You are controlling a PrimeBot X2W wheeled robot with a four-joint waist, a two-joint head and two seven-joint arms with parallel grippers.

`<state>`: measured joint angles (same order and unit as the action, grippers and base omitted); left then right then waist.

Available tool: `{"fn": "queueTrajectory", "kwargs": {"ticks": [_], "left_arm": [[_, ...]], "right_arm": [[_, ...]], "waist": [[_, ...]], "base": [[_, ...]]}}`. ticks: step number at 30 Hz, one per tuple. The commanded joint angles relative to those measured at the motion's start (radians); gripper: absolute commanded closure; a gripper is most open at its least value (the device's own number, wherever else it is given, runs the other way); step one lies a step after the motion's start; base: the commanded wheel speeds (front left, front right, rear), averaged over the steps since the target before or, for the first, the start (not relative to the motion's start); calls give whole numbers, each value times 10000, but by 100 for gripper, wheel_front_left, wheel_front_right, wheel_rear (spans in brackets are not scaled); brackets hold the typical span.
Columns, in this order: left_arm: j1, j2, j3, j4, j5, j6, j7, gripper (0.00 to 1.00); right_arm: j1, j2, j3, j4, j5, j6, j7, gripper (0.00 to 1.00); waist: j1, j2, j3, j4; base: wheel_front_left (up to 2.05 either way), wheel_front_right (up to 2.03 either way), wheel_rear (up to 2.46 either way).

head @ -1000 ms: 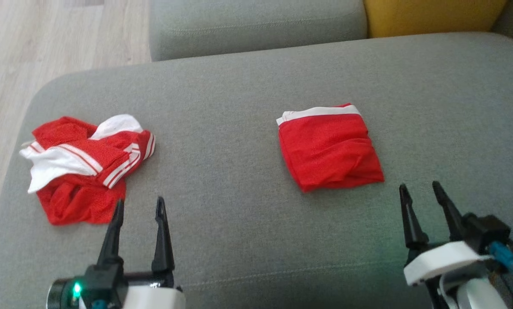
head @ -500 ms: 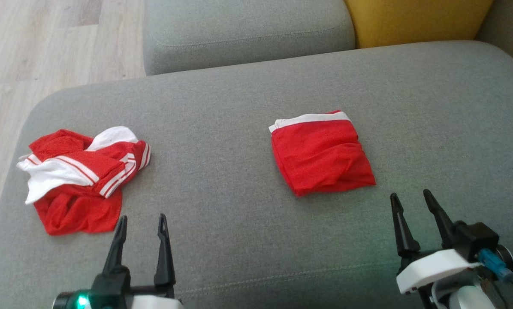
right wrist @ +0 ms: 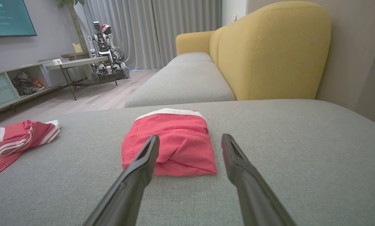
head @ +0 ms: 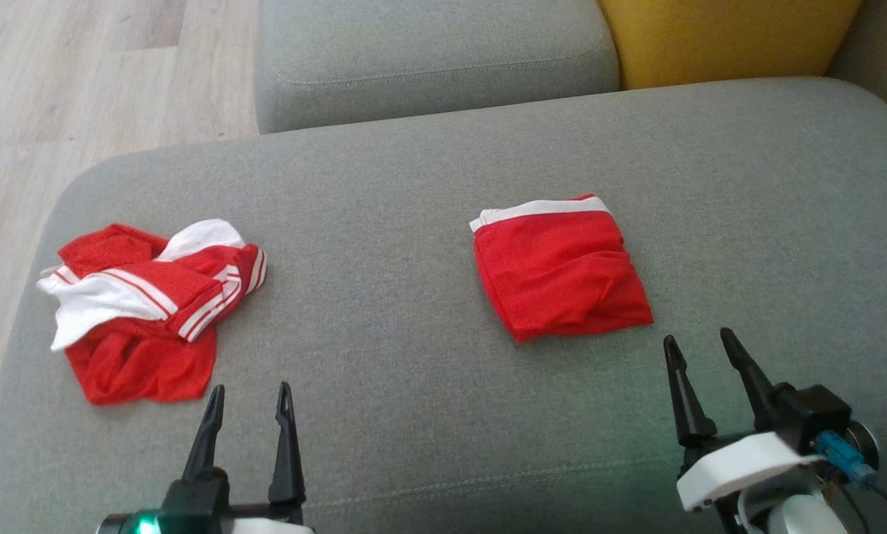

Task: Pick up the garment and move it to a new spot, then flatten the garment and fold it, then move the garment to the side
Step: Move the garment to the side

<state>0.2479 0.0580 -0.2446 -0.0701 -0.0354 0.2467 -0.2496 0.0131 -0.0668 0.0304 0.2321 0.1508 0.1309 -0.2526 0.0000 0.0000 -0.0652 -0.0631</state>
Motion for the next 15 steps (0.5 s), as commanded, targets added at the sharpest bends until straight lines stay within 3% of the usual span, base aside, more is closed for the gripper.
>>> {"fn": "queueTrajectory", "kwargs": {"ticks": [1, 15], "left_arm": [[-239, -77, 338, -292, 6, 14, -122, 0], [-256, -77, 469, -145, -283, -45, -122, 0]], "right_arm": [[-151, -92, 270, -377, 17, -2, -91, 0], [-302, -209, 500, -322, 84, -2, -91, 0]], "waist": [[0, 0, -8, 13], [0, 0, 20, 229]], "base": [[0, 0, 0], [0, 0, 0]]}}
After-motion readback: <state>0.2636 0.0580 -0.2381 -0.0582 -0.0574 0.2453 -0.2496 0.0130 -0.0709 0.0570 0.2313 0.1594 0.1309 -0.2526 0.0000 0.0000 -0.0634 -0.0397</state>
